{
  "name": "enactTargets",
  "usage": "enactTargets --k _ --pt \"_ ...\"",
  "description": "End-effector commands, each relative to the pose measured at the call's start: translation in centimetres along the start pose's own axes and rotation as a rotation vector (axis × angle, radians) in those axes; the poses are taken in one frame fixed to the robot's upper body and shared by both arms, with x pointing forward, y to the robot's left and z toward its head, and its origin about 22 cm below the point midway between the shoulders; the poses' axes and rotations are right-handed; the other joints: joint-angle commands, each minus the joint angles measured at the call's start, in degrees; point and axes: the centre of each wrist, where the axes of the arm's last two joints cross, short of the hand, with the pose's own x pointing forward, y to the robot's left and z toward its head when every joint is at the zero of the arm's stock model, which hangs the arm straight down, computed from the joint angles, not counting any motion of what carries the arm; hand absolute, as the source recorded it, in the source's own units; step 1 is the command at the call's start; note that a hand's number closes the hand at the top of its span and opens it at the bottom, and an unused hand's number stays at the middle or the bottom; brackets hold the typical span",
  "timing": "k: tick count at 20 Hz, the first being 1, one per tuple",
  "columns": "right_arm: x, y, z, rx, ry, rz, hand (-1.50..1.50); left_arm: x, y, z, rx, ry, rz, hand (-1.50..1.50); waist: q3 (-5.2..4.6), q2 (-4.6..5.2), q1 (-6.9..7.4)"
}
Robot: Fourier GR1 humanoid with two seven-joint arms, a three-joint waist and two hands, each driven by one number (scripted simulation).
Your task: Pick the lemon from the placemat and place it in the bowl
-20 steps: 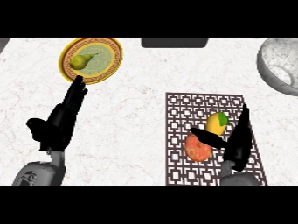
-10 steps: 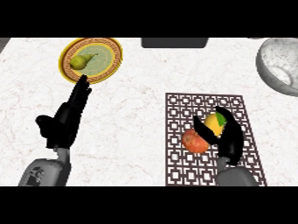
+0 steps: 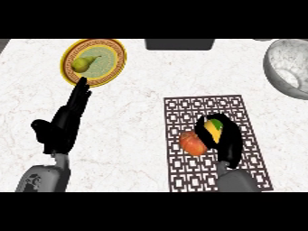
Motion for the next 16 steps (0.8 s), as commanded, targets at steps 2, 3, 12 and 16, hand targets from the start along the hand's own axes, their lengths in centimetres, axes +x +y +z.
enactTargets --k 2,3,12,16 --pt "-0.2 -0.8 -0.3 0.145 -0.168 -0.017 1.5 -0.5 -1.1 0.6 0.006 0.004 0.01 0.0 0.55 0.4 0.36" --pt "1.3 -2.3 0.0 0.271 -0.276 0.001 1.5 0.2 -0.2 0.1 0.007 0.011 0.01 0.0 0.6 0.07 0.05" --pt "3.9 -9.2 0.9 0.763 -0.921 -0.113 1.5 -1.0 0.6 0.9 0.033 0.024 0.003 0.0 0.67 -0.63 -1.89" --pt "4.5 -17.9 -1.5 0.693 -1.106 -0.124 1.5 -1.1 1.0 1.7 0.046 0.03 0.007 0.0 0.58 -0.5 -2.62"
